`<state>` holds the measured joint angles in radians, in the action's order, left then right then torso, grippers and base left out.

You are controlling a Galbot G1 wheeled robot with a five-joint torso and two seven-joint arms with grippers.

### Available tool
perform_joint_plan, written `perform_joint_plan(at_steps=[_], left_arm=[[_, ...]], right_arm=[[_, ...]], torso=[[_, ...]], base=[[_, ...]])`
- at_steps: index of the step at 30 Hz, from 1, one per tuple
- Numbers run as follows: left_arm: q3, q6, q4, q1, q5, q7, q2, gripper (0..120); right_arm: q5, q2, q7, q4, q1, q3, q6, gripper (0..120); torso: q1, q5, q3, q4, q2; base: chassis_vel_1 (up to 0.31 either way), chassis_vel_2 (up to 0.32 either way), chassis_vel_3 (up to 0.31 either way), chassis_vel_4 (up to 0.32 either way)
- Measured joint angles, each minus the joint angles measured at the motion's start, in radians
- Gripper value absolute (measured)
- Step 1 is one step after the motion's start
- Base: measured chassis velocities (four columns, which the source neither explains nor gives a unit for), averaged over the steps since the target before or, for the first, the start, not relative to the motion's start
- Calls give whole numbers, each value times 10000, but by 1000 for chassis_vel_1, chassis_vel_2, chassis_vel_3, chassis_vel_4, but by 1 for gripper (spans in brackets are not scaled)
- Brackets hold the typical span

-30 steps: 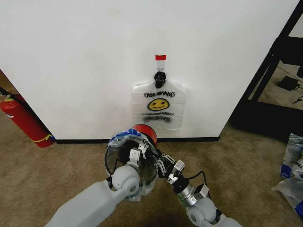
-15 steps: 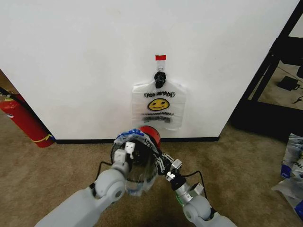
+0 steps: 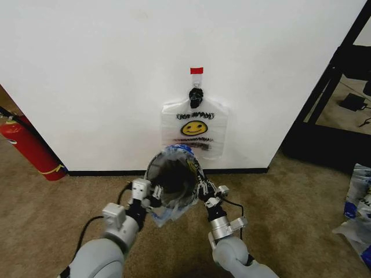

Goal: Pick up the garbage bag from the wall and place it over the trash bin.

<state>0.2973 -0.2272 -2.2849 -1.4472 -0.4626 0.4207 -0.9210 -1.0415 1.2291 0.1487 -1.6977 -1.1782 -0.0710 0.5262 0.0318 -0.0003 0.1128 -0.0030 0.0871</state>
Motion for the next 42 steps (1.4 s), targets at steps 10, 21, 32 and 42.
perform_joint_plan(at_steps=[10,21,32,42], left_arm=[[708,461,1635,-698,1106,892,-357,73],[-22,2370,2288,-1922,579,-2902,-7,100],[-557,4435,2788,-611,-2371,-4397,-657,100],[-578,4552,3003,-557,-2280,-5124,-590,75]], right_arm=[[-987,-201,206,-688,-86,504,-305,1],[-1394,147,-1563,-1347,3,986,-638,1],[-1554,489,-2307,-1430,-123,1025,-1013,1],[-1371,579,-2369,-1186,119,968,-1031,1]], torso=[[1,3,1,-3,0],[1,3,1,-1,0],[1,4,2,-3,0],[1,2,2,0,-1]], base=[[0,0,0,0],[0,0,0,0],[0,0,0,0],[0,0,0,0]])
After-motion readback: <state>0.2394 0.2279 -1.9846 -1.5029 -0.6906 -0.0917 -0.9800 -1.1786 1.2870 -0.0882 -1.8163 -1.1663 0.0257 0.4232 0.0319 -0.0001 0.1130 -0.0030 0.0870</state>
